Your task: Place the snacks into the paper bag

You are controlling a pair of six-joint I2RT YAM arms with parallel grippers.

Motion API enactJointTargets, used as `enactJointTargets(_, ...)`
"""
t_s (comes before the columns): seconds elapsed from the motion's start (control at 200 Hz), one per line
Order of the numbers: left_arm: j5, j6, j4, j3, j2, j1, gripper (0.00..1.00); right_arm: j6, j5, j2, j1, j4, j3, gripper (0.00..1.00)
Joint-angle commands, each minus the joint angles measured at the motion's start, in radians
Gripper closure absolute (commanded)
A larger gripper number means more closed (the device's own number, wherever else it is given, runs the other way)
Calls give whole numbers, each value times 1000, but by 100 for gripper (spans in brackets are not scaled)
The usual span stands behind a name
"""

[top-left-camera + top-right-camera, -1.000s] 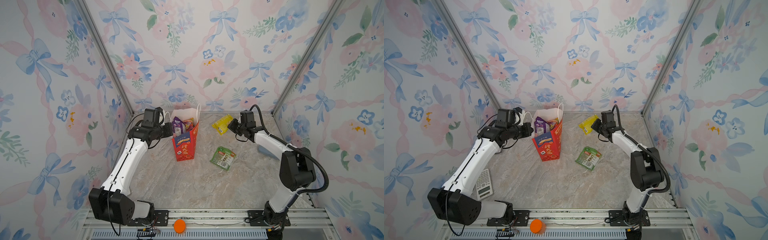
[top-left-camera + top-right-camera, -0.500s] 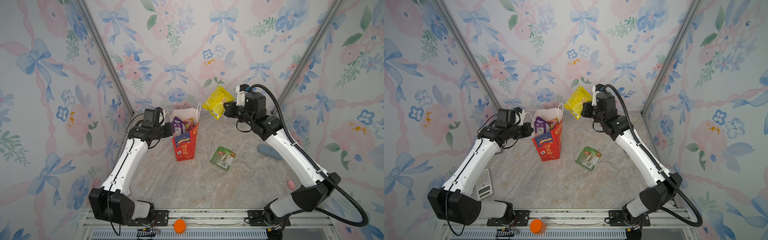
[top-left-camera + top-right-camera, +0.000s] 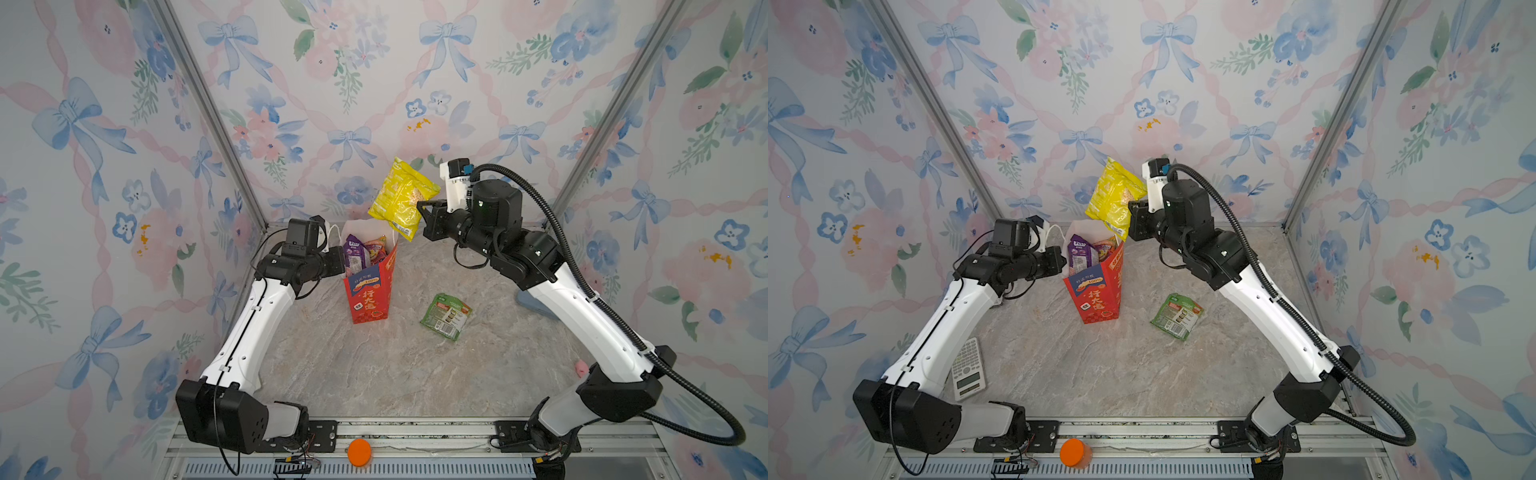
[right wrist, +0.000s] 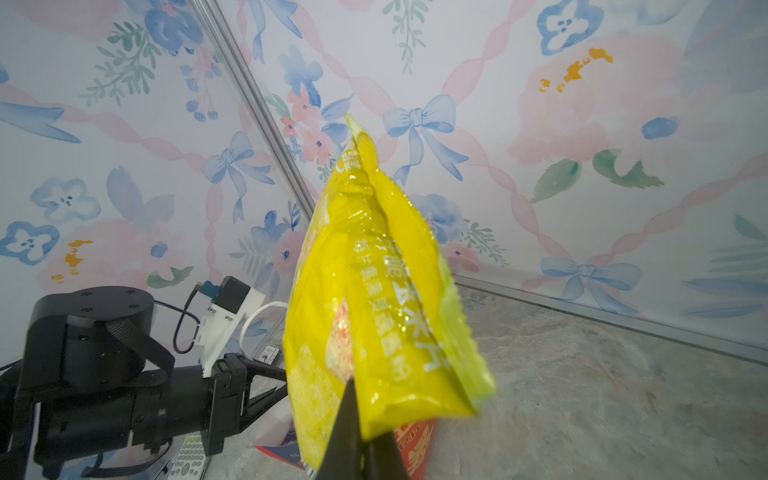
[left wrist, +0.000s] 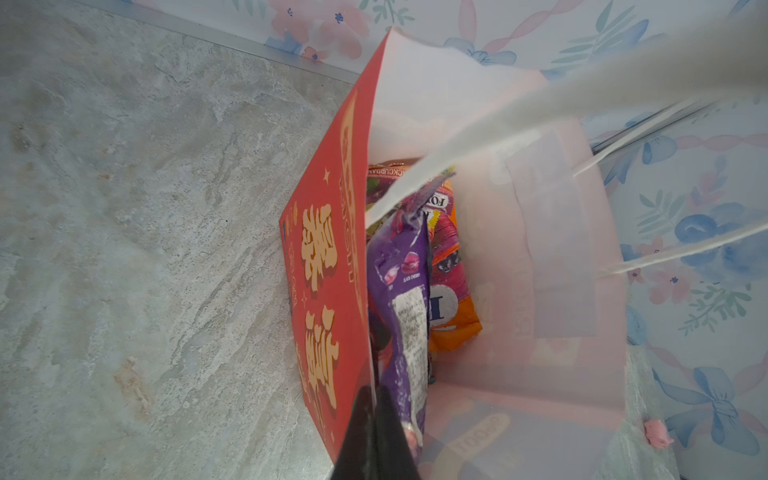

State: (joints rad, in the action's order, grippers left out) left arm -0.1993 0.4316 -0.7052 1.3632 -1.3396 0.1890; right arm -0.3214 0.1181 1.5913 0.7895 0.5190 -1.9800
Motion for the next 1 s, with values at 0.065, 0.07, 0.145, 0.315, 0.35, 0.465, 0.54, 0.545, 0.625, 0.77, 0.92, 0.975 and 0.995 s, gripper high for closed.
enactJointTargets(0.065,-4,4,-29,-15,28,-8,100,66,24,102,61,93,-117,100)
enactJointTargets(0.07,-4,4,-29,-15,28,-8,100,68,26,105,62,97,-121,100)
enactJointTargets(0.145,-3,6,-30,-13,26,-9,100,89,44,162,82,166,-195,100)
enactJointTargets(0.315,-6,2,-30,-13,24,-8,100,132,92,313,113,337,-387,100)
enactJointTargets(0.35,-5,2,-30,-13,24,-9,100,141,112,341,119,365,-424,100)
enactJointTargets(0.465,-5,1,-30,-15,24,-9,100,159,133,421,125,427,-510,100)
enactJointTargets(0.54,-3,0,-29,-16,26,-8,100,165,135,465,125,448,-552,100)
enactJointTargets(0.545,-3,0,-30,-16,25,-8,100,165,133,467,125,449,-554,100)
enactJointTargets(0.625,-2,-1,-30,-16,26,-8,100,168,133,502,125,459,-577,100)
enactJointTargets(0.77,-2,-5,-30,-16,25,-9,100,173,170,549,123,464,-597,100)
enactJointTargets(0.92,0,-6,-29,-18,25,-8,100,185,209,593,117,488,-623,100)
enactJointTargets(0.975,1,-6,-29,-18,24,-10,100,192,221,610,117,496,-633,100)
enactJointTargets(0.995,1,-7,-29,-18,23,-10,100,193,227,615,116,499,-636,100)
